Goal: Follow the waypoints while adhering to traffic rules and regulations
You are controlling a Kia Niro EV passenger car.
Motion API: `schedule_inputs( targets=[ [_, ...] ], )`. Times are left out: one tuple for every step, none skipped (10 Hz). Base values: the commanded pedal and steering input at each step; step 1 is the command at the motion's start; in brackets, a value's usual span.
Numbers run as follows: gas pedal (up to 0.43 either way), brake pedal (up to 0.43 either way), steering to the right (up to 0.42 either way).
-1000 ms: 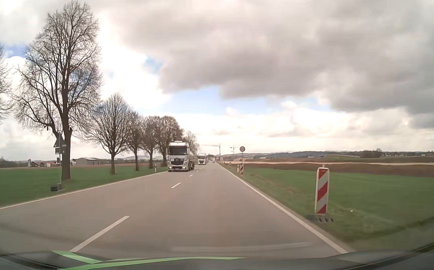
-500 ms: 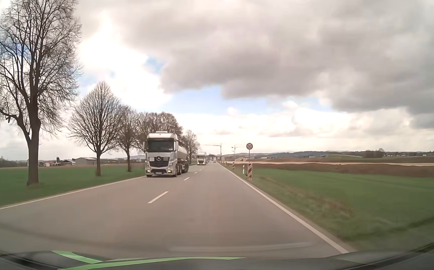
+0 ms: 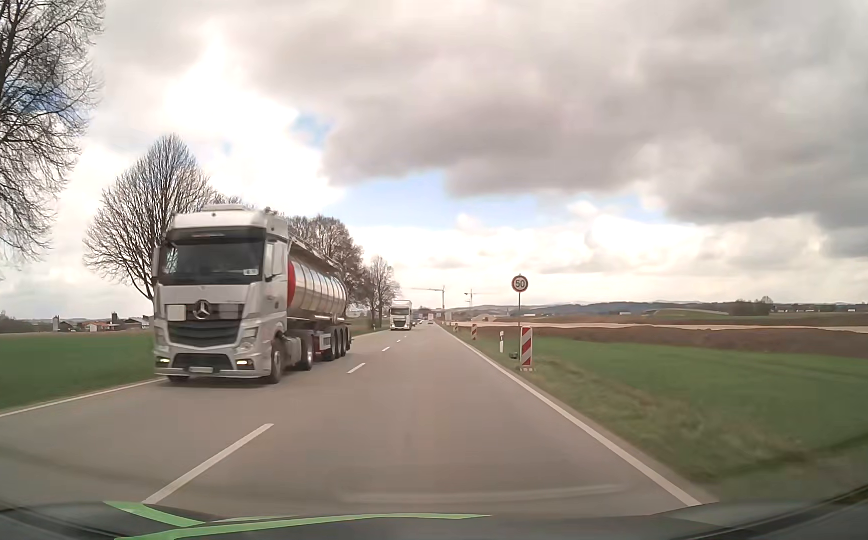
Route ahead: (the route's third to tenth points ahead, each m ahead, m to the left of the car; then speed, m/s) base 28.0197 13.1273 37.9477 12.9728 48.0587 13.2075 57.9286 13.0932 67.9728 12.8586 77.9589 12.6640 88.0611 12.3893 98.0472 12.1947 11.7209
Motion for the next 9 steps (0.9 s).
schedule_inputs(
  targets=[
    [0.000,0.000,-0.002],
    [0.000,0.000,-0.002],
    [0.000,0.000,-0.002],
    [0.000,0.000,-0.001],
    [0.000,0.000,-0.001],
    [0.028,0.000,-0.001],
    [0.039,0.000,-0.001],
    [0.047,0.000,-0.001],
    [0.059,0.000,-0.001]
  ],
)
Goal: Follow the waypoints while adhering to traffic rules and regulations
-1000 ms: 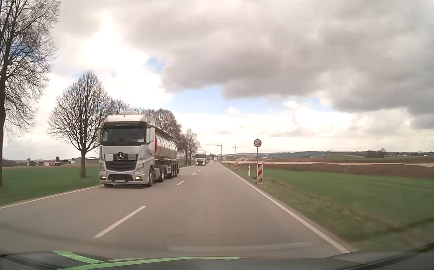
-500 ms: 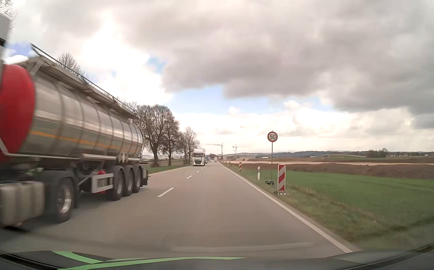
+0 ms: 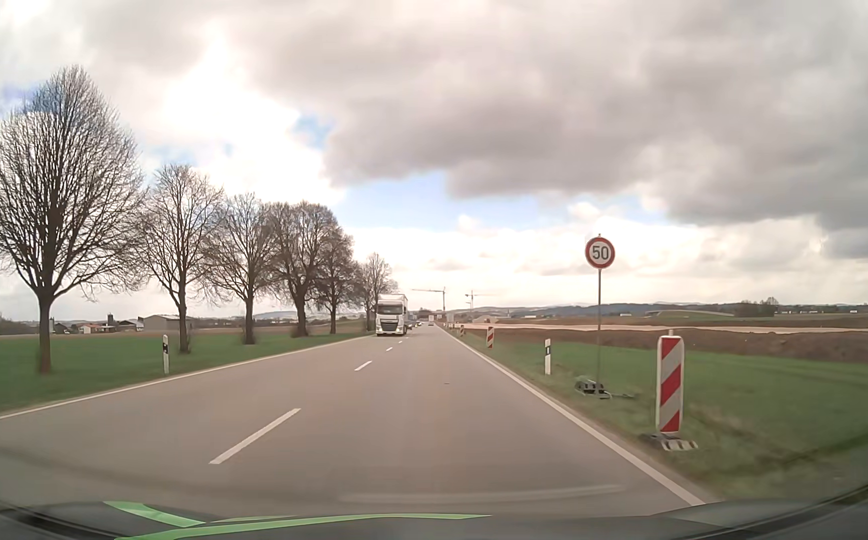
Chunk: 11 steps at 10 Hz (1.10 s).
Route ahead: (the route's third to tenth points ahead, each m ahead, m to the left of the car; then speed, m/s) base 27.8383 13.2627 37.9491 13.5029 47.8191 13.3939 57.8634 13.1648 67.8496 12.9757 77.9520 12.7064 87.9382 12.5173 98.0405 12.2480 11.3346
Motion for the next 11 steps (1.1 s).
schedule_inputs(
  targets=[
    [0.067,0.000,-0.001],
    [0.079,0.000,-0.001],
    [0.087,0.000,-0.001],
    [0.087,0.000,-0.001],
    [0.087,0.000,-0.001],
    [0.087,0.000,-0.001],
    [0.098,0.000,-0.001],
    [0.098,0.000,-0.001],
    [0.098,0.000,-0.001],
    [0.098,0.000,-0.001],
    [0.098,0.000,-0.001]
  ],
)
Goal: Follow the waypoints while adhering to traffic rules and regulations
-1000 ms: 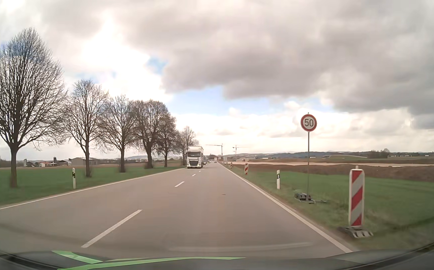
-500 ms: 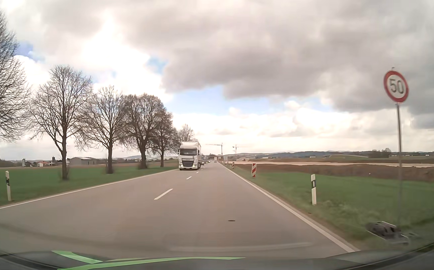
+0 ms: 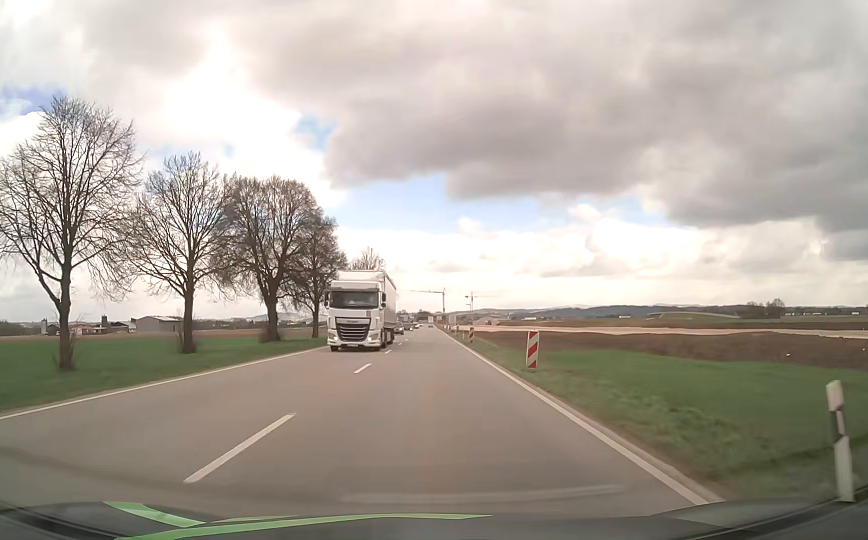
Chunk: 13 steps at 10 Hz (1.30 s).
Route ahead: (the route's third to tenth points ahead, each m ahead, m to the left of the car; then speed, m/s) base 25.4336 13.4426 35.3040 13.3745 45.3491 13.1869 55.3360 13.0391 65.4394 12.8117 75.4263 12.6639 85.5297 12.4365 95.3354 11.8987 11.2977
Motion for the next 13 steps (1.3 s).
schedule_inputs(
  targets=[
    [0.098,0.000,0.000],
    [0.098,0.000,-0.001],
    [0.098,0.000,0.000],
    [0.098,0.000,0.000],
    [0.098,0.000,0.000],
    [0.098,0.000,0.000],
    [0.098,0.000,-0.001],
    [0.098,0.000,0.000],
    [0.098,0.000,0.000],
    [0.098,0.000,-0.001],
    [0.098,0.000,-0.001],
    [0.098,0.000,-0.001],
    [0.098,0.000,-0.001]
  ],
)
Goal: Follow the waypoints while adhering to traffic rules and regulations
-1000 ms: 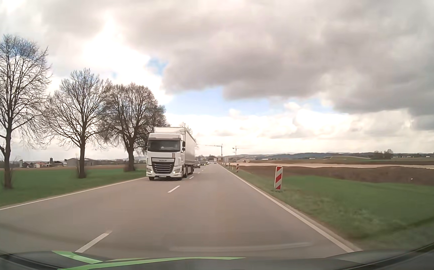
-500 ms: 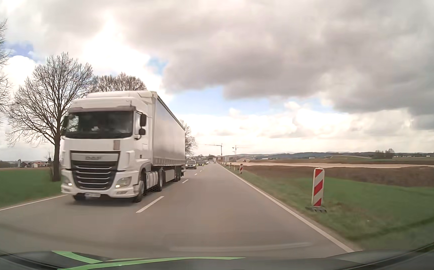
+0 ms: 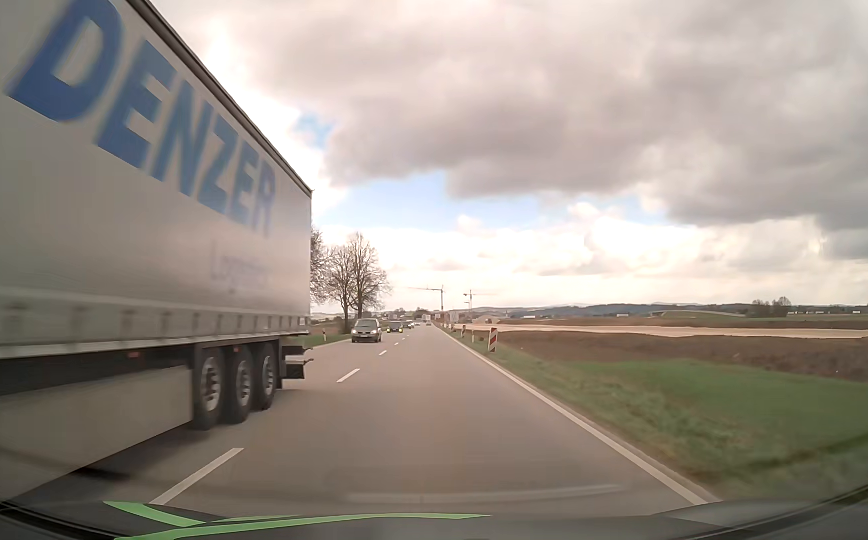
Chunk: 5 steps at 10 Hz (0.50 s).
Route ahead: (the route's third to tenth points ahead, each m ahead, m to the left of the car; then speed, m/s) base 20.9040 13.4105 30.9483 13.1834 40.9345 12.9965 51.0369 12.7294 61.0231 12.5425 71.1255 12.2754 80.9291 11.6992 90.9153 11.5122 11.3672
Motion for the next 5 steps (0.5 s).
schedule_inputs(
  targets=[
    [0.098,0.000,-0.001],
    [0.098,0.000,-0.001],
    [0.098,0.000,-0.001],
    [0.098,0.000,-0.001],
    [0.098,0.000,-0.001]
  ],
)
